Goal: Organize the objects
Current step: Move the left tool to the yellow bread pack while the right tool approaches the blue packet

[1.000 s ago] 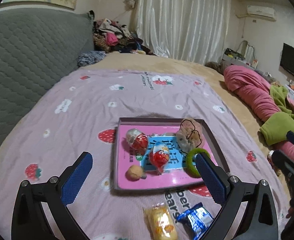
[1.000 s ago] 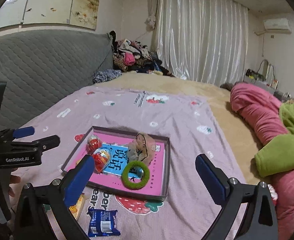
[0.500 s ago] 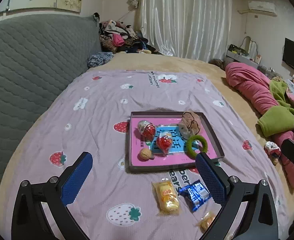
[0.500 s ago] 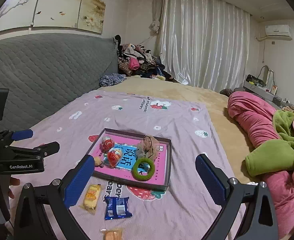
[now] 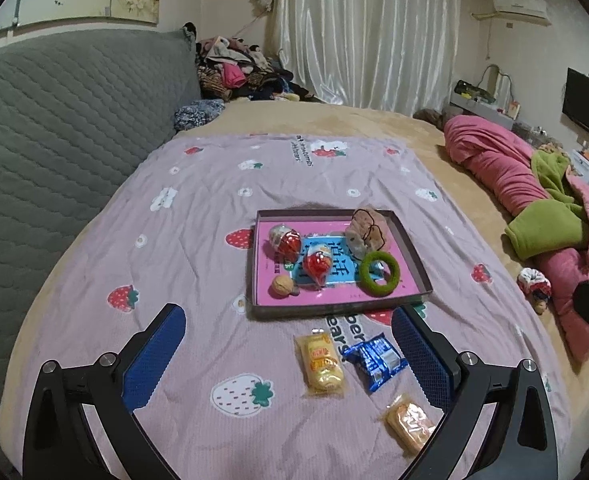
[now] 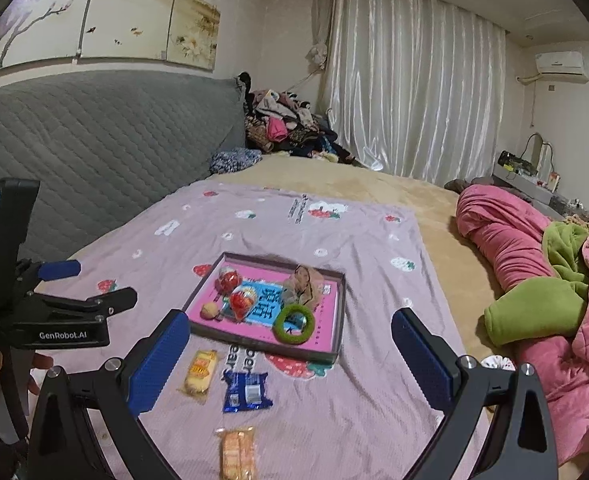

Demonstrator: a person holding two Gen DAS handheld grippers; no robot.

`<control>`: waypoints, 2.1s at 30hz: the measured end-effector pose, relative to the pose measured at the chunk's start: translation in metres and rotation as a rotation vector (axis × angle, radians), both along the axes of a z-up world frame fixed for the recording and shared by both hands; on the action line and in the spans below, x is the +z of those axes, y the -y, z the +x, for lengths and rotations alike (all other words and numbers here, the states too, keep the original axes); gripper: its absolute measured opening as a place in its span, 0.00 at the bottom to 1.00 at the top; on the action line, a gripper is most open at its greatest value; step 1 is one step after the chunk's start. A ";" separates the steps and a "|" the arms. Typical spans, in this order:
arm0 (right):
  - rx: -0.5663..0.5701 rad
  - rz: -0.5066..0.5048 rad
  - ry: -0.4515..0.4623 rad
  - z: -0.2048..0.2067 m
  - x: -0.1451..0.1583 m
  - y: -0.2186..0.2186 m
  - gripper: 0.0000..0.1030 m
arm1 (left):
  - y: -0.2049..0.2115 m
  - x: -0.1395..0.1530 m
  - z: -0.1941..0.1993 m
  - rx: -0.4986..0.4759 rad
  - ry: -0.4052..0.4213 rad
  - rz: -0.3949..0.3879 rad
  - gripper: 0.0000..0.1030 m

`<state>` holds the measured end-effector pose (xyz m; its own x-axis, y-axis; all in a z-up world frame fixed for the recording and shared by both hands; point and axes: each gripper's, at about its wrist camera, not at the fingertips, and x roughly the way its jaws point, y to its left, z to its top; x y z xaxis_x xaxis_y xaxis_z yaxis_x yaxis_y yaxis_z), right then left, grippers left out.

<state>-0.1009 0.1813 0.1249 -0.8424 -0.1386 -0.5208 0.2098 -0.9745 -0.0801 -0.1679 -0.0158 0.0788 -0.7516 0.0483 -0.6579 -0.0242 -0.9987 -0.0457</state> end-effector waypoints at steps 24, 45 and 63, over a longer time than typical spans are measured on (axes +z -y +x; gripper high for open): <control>0.033 0.083 0.093 0.017 -0.038 0.016 0.99 | 0.009 -0.030 0.029 0.032 0.066 -0.023 1.00; 0.076 0.150 0.221 -0.020 -0.101 0.034 0.99 | 0.000 -0.088 -0.021 0.028 0.185 -0.026 1.00; 0.129 0.204 0.333 -0.070 -0.172 0.056 0.99 | -0.014 -0.155 -0.081 0.039 0.313 -0.039 1.00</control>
